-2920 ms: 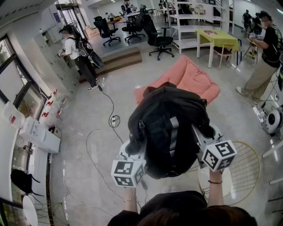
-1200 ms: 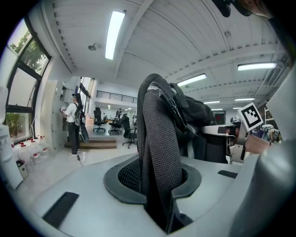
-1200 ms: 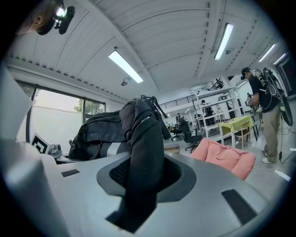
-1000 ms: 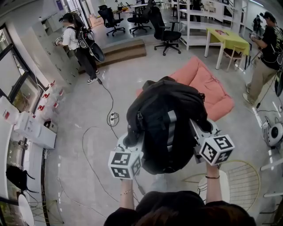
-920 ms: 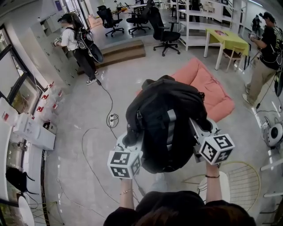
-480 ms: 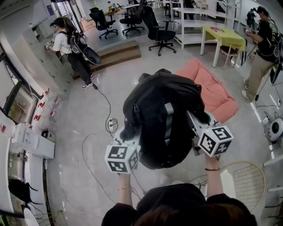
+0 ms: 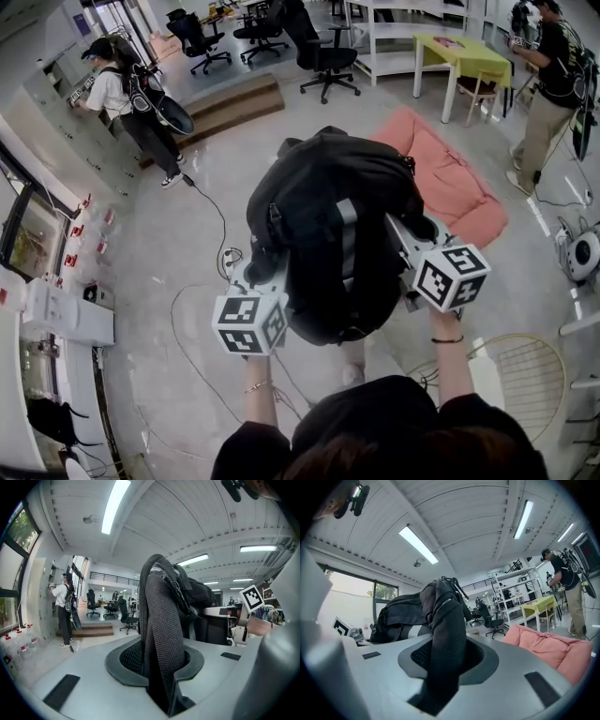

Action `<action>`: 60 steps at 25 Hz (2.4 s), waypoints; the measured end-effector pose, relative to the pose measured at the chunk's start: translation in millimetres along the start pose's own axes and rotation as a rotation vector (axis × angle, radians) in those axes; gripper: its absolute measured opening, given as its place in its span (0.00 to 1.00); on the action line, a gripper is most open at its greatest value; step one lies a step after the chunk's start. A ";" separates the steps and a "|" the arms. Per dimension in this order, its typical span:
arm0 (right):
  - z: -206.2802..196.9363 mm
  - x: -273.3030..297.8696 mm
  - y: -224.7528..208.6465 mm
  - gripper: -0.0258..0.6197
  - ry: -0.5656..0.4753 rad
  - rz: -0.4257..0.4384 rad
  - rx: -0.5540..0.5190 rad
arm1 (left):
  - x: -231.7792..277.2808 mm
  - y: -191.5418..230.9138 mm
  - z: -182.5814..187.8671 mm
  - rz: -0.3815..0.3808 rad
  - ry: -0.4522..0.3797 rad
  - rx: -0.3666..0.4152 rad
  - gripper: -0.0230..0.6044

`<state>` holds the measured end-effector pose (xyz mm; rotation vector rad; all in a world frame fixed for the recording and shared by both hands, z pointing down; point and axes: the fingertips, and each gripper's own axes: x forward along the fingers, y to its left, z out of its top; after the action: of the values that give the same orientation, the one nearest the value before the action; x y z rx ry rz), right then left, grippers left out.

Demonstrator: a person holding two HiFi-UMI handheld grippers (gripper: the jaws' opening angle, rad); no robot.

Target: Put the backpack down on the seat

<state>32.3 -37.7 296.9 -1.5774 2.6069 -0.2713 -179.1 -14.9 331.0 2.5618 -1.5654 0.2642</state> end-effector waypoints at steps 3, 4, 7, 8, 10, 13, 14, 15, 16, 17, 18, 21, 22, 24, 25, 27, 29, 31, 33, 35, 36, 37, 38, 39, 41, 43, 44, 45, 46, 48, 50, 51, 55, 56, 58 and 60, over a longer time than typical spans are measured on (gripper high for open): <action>0.0 15.7 -14.5 0.20 0.006 0.000 0.015 | 19.3 3.9 2.1 0.002 0.010 -0.002 0.19; -0.1 21.2 -19.1 0.20 0.010 0.001 0.018 | 25.8 5.6 2.8 0.004 0.014 -0.004 0.19; 0.2 40.3 -34.0 0.20 0.021 0.006 0.025 | 47.4 11.7 4.3 0.009 0.027 -0.014 0.19; 0.2 47.4 -40.0 0.20 0.025 0.009 0.028 | 55.5 13.5 4.3 0.011 0.030 -0.017 0.19; 0.5 62.3 -52.7 0.20 0.029 0.018 0.034 | 72.6 17.2 5.1 0.017 0.036 -0.023 0.19; 1.5 84.3 -70.1 0.20 0.040 0.030 0.038 | 97.6 23.9 7.0 0.029 0.045 -0.032 0.19; 1.9 91.8 -76.0 0.20 0.044 0.034 0.040 | 105.9 26.2 7.7 0.034 0.048 -0.035 0.19; 2.1 99.3 -82.2 0.20 0.048 0.038 0.042 | 114.6 28.3 8.3 0.038 0.051 -0.038 0.19; 1.8 106.6 -88.5 0.20 0.051 0.042 0.045 | 123.3 30.2 8.5 0.041 0.053 -0.041 0.19; 1.1 113.8 -94.7 0.20 0.054 0.046 0.049 | 132.1 32.2 8.2 0.045 0.057 -0.045 0.19; 0.2 120.9 -100.9 0.20 0.058 0.050 0.054 | 140.8 34.3 7.7 0.049 0.060 -0.049 0.19; -2.2 141.8 -122.3 0.20 0.071 0.064 0.069 | 169.0 38.6 6.8 0.062 0.074 -0.062 0.19; -3.5 148.4 -129.8 0.20 0.076 0.068 0.075 | 178.6 39.6 5.9 0.067 0.082 -0.067 0.19; -8.3 160.8 -142.5 0.20 0.088 0.072 0.087 | 195.5 42.6 2.2 0.074 0.099 -0.077 0.19; -11.6 166.7 -147.7 0.20 0.094 0.073 0.093 | 202.9 44.6 -0.4 0.076 0.108 -0.083 0.19; -20.0 177.8 -157.3 0.20 0.106 0.077 0.107 | 217.1 48.8 -7.4 0.081 0.125 -0.093 0.19; -29.8 186.8 -167.6 0.20 0.117 0.086 0.125 | 231.5 51.8 -15.6 0.086 0.143 -0.103 0.19; -40.3 193.4 -178.5 0.20 0.131 0.091 0.146 | 245.3 53.2 -24.2 0.089 0.162 -0.114 0.19; -50.1 201.4 -187.6 0.20 0.144 0.092 0.165 | 258.5 56.3 -32.5 0.091 0.180 -0.125 0.19; -61.9 210.2 -195.0 0.20 0.158 0.094 0.184 | 271.0 60.5 -43.1 0.092 0.203 -0.138 0.19; -68.8 214.4 -199.0 0.20 0.166 0.096 0.193 | 277.0 62.2 -49.4 0.092 0.216 -0.144 0.19; -75.8 218.7 -203.1 0.21 0.175 0.097 0.203 | 283.2 63.7 -55.9 0.091 0.229 -0.147 0.19; -83.0 223.2 -207.3 0.21 0.183 0.097 0.212 | 289.3 65.3 -62.5 0.089 0.242 -0.150 0.19; -90.3 227.8 -211.1 0.21 0.192 0.094 0.220 | 295.2 67.3 -69.4 0.087 0.254 -0.153 0.19; -105.7 236.3 -216.1 0.21 0.212 0.086 0.230 | 304.9 72.1 -84.3 0.083 0.276 -0.163 0.19; -121.3 243.7 -216.9 0.21 0.237 0.081 0.235 | 311.0 78.3 -100.4 0.081 0.299 -0.180 0.19; -128.7 247.5 -216.2 0.21 0.249 0.080 0.236 | 312.9 81.8 -108.2 0.081 0.309 -0.190 0.19; -135.8 251.4 -215.3 0.21 0.262 0.078 0.235 | 314.5 85.5 -115.6 0.081 0.318 -0.199 0.19; -142.5 255.1 -215.3 0.21 0.273 0.077 0.236 | 316.6 88.5 -122.8 0.081 0.326 -0.208 0.19; -155.0 260.4 -220.9 0.21 0.296 0.072 0.240 | 324.2 89.8 -135.7 0.081 0.344 -0.222 0.19; -164.9 263.9 -231.2 0.21 0.316 0.067 0.249 | 334.1 87.4 -144.9 0.080 0.360 -0.233 0.19; -168.7 266.1 -235.2 0.21 0.324 0.065 0.252 | 338.4 87.3 -148.3 0.079 0.367 -0.237 0.19; -186.0 277.3 -240.5 0.21 0.349 0.062 0.263 | 349.2 94.8 -164.0 0.076 0.389 -0.255 0.19; -191.9 280.7 -241.3 0.21 0.354 0.062 0.265 | 351.6 97.5 -169.1 0.077 0.395 -0.262 0.19; -204.1 286.5 -243.6 0.21 0.361 0.064 0.271 | 356.6 101.3 -180.0 0.080 0.405 -0.277 0.19; -215.2 286.6 -247.9 0.21 0.374 0.061 0.274 | 359.6 99.4 -191.0 0.081 0.416 -0.291 0.19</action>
<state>79.8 -380.3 562.0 -1.4670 2.7157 -0.9574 -122.5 -334.3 596.4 2.0638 -1.4282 0.4996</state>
